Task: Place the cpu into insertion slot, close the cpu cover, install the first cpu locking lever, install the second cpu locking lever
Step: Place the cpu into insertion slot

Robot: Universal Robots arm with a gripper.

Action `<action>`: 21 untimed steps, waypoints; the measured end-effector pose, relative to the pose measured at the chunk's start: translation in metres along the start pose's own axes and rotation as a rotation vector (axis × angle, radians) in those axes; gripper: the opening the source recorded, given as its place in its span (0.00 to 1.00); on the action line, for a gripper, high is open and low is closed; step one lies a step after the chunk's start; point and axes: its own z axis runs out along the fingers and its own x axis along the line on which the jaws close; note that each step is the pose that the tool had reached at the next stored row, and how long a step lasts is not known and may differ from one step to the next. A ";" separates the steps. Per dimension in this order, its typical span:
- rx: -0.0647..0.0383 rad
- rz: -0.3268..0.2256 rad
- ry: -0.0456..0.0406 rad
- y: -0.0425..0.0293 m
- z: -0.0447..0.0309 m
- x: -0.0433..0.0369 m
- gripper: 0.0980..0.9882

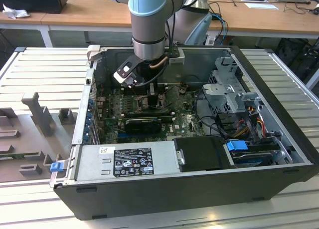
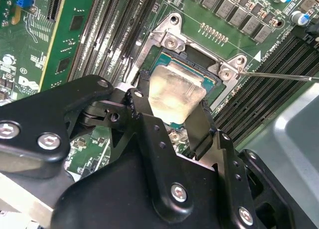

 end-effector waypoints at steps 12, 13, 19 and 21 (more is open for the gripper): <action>0.000 0.000 0.0003 0.0004 0.0010 0.0028 0.57; 0.000 0.000 0.0003 0.0004 0.0012 0.0032 0.57; 0.000 0.000 0.0002 0.0007 0.0017 0.0049 0.57; 0.000 0.000 0.0002 0.0008 0.0017 0.0053 0.57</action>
